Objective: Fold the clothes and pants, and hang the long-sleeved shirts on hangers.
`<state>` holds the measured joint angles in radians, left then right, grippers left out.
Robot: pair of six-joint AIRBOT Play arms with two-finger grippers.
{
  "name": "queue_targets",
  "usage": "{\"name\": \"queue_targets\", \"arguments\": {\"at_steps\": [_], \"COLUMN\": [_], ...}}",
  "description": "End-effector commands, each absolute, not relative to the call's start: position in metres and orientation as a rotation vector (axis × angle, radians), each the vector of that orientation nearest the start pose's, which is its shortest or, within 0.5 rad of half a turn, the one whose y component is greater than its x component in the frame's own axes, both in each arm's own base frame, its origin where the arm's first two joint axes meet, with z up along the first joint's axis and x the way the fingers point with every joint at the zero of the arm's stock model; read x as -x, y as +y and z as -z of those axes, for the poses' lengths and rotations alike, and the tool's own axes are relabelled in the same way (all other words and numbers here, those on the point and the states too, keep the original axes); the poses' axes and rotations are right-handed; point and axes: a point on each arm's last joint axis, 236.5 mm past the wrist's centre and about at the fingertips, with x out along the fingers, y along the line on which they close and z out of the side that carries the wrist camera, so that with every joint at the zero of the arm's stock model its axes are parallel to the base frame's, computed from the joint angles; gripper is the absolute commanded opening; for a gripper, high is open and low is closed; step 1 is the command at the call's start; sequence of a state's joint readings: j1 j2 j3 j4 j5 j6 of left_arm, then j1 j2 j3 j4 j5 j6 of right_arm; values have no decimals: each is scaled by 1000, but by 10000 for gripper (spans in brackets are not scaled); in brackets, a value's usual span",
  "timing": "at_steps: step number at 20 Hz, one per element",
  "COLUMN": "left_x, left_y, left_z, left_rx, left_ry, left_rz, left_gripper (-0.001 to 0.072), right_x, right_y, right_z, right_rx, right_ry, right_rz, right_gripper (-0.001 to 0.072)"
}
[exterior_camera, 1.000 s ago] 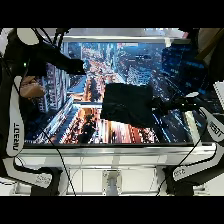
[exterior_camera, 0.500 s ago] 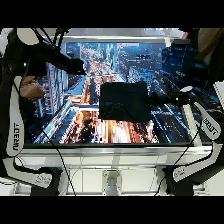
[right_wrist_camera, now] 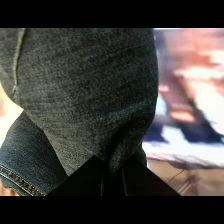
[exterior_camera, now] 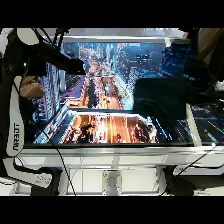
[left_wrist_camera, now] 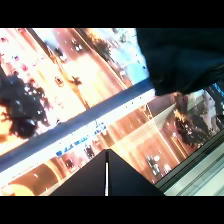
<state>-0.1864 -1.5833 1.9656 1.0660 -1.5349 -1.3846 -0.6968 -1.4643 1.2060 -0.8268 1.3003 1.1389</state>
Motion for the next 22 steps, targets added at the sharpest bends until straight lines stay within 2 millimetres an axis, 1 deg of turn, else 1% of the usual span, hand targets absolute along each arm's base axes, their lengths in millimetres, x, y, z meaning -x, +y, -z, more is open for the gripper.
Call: {"name": "queue_targets", "arguments": {"at_steps": [1,2,4,5,6,8,10,11,12,13,15,16,17,19,20,21,22], "left_x": [-430,-430,-431,-431,-431,-430,-430,-430,-430,-430,-430,-430,-430,-430,-430,-431,-431], "left_y": [-198,-197,-197,-197,-197,-197,-197,-197,-197,-197,-197,-197,-197,-197,-197,-197,-197], "left_z": [-168,-168,-168,-168,-168,-168,-168,-168,-168,-168,-168,-168,-168,-168,-168,-168,-168], "left_rx": [42,41,40,40,40,41,41,41,41,41,40,40,40,40,40,40,41], "left_ry": [1097,1098,1098,1097,1097,1098,1098,1098,1098,1098,1097,1097,1097,1097,1097,1096,1093], "left_rz": [705,703,701,701,702,702,702,702,702,702,702,702,702,702,703,702,702], "left_gripper": [14,14,14,14,14,14,14,14,14,14,14,14,14,14,14,14,14], "right_x": [-295,-261,-192,-160,-128,-77,-49,-41,-38,-38,-43,-50,-63,-98,-118,-142,-169], "right_y": [-232,-260,-303,-318,-328,-334,-329,-324,-319,-315,-312,-315,-321,-334,-339,-338,-329], "right_z": [-34,-40,-45,-44,-40,-27,-10,-2,4,4,-6,-19,-40,-99,-132,-164,-188], "right_rx": [-849,-876,-969,-1017,-1070,-1168,-1243,-1271,-1291,-1311,-1387,-1429,-1453,-1425,-1372,-1284,-1195], "right_ry": [966,908,803,758,715,658,632,634,640,643,612,564,486,311,223,156,125], "right_rz": [231,330,534,621,703,825,891,909,913,900,894,885,842,680,601,507,413], "right_gripper": [44,44,44,45,44,44,45,45,49,132,580,628,628,627,620,616,550]}}
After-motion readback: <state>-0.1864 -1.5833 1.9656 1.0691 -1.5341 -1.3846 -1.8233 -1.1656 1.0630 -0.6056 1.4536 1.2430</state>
